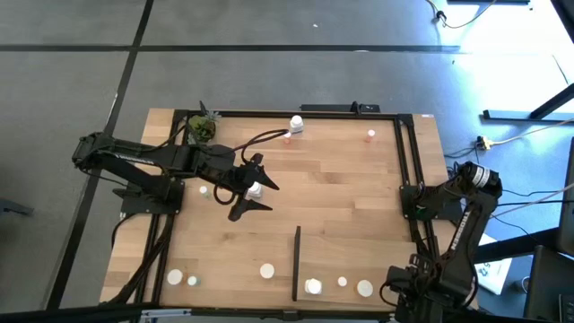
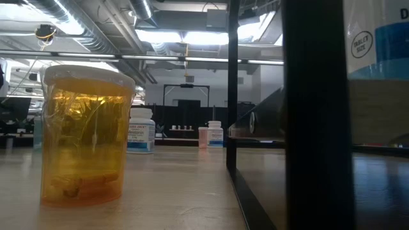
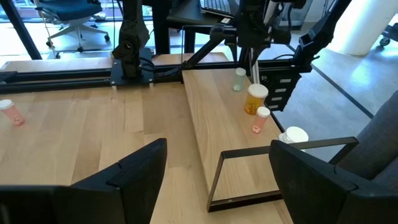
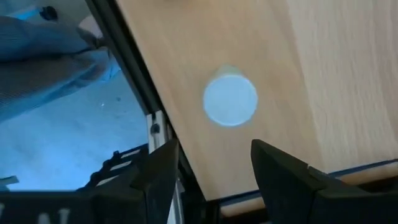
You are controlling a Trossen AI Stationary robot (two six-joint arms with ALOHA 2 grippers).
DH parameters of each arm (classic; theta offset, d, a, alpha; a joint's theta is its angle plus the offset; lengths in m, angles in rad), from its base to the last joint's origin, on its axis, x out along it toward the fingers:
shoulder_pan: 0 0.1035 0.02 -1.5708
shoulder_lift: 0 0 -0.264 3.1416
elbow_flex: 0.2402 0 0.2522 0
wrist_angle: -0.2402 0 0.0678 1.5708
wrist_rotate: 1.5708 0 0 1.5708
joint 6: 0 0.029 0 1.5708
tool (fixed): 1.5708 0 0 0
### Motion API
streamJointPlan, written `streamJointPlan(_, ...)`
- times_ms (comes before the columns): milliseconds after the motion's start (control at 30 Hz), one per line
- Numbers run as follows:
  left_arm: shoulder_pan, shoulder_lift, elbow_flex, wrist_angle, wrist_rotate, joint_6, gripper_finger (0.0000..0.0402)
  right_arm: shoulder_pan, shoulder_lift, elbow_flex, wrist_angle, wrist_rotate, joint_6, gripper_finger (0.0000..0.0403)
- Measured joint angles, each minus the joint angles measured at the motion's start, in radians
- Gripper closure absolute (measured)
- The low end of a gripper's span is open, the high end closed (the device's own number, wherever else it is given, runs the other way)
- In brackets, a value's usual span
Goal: Pick and place medicine bottles onto shelf by color
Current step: Put the middle white pill bottle on the shelf
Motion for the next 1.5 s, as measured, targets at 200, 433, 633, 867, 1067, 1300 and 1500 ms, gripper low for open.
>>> streamJointPlan(200,0.000,0.000,0.000,0.000,0.000,0.000,0.0124,0.000,0.000,0.131,-0.166,0.102,0.000,0.0198)
streamJointPlan(433,0.000,0.000,0.000,0.000,0.000,0.000,0.0124,-0.020,0.000,0.235,-0.377,0.251,0.009,0.0198)
streamJointPlan(633,0.000,0.000,0.000,-0.001,-0.031,-0.021,0.0124,-0.068,-0.025,0.293,-0.460,0.365,-0.008,0.0198)
streamJointPlan(867,0.000,-0.007,0.000,-0.020,-0.075,-0.081,0.0124,-0.131,-0.107,0.301,-0.474,0.493,-0.025,0.0198)
streamJointPlan(1067,0.000,-0.054,0.000,-0.101,-0.074,-0.090,0.0124,-0.175,-0.193,0.301,-0.474,0.630,-0.119,0.0199)
streamJointPlan(1300,0.001,-0.130,0.002,-0.178,-0.074,-0.088,0.0124,-0.249,-0.286,0.301,-0.474,0.768,-0.234,0.0199)
streamJointPlan(1500,0.052,-0.151,0.000,-0.281,-0.074,-0.114,0.0124,-0.329,-0.342,0.300,-0.474,0.842,-0.384,0.0199)
